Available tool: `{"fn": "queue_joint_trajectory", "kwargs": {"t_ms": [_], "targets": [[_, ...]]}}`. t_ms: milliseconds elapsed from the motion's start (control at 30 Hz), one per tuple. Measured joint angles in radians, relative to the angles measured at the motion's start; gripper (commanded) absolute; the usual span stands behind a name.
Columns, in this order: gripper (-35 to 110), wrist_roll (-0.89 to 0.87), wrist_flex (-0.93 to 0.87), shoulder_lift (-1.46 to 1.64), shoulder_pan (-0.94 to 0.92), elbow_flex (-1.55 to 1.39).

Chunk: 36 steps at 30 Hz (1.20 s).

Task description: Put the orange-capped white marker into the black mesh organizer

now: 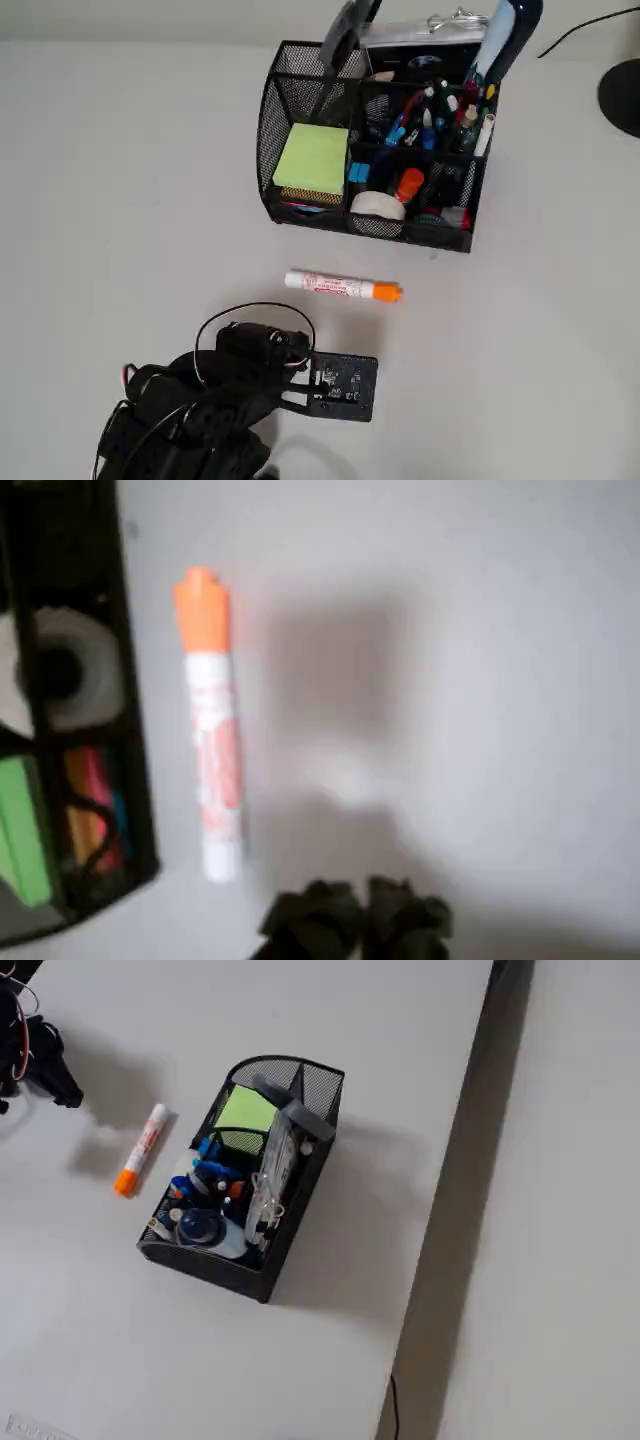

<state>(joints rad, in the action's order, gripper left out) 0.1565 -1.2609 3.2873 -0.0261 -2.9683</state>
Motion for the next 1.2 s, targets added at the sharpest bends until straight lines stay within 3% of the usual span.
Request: {"fn": "queue_joint_trajectory", "kwargs": {"t_ms": [1000, 1100, 1200], "targets": [[2, 0.009, 0.000, 0.000, 0.020, 0.000], [12, 0.025, 0.023, -0.002, 0.034, -0.020], [18, 0.155, 0.043, -0.008, -0.003, -0.020]]}}
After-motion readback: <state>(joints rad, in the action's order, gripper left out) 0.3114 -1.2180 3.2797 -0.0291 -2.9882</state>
